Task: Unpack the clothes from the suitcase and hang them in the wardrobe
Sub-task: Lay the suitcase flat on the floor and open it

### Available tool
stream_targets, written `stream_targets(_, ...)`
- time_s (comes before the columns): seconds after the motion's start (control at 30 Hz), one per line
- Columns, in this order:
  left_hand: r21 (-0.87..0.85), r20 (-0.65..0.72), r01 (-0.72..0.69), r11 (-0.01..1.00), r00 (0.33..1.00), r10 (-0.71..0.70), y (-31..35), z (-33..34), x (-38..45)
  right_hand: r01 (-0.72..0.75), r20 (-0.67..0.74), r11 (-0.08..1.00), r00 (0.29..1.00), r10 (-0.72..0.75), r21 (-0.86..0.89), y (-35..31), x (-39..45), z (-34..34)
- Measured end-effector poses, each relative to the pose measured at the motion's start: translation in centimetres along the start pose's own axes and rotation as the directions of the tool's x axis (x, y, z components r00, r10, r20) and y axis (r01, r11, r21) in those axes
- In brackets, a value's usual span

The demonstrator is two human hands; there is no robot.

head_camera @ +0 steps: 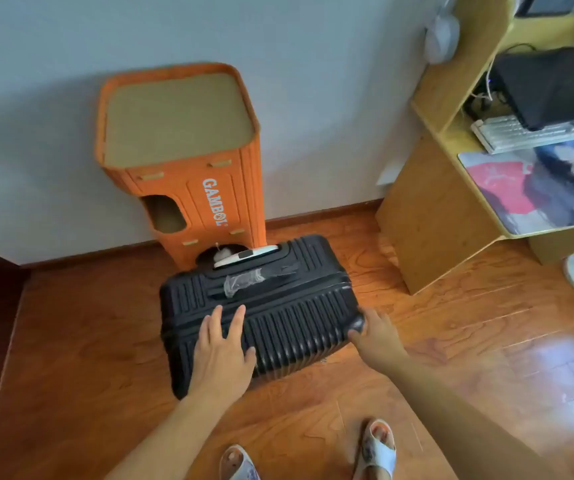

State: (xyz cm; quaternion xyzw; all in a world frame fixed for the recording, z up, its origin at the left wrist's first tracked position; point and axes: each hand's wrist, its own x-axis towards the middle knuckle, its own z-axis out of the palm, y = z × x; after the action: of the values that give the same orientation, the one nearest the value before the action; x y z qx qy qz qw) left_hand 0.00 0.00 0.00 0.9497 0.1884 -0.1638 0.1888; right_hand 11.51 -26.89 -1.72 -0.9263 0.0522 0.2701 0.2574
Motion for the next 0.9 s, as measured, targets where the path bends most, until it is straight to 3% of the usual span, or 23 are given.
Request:
stream_targets(0.13,0.081,-0.042,-0.063,0.995,0.997,0.067,3.4,0.8,3.6,-0.021,0.133,0.988,0.991,0.001,0.155,0.9,5.6,-0.2)
stream_targets(0.23,0.098,-0.013,-0.006,0.995,1.0,0.008,5.9,1.7,5.4,0.01,0.168,0.934,0.983,-0.074,0.357,2.7,6.9,2.1)
stream_targets(0.37,-0.08,0.087,0.188,0.979,0.98,-0.181,10.1,3.0,5.5,0.025,0.129,0.937,0.989,-0.075,0.349,4.7,5.4,3.8)
stream_targets(0.53,-0.105,0.167,0.382,0.918,0.917,-0.362,13.7,4.1,4.9,-0.028,0.256,0.911,0.963,-0.086,0.411,6.7,3.1,4.2)
stream_targets(0.7,0.078,0.32,0.446,0.892,0.836,-0.446,14.7,6.7,4.0,-0.086,0.544,0.894,0.818,-0.189,0.439,10.8,2.6,5.4)
stream_targets(0.9,0.09,0.31,0.444,0.891,0.838,-0.449,13.5,6.4,3.9,-0.161,0.499,0.879,0.861,-0.097,0.449,15.3,6.0,4.9)
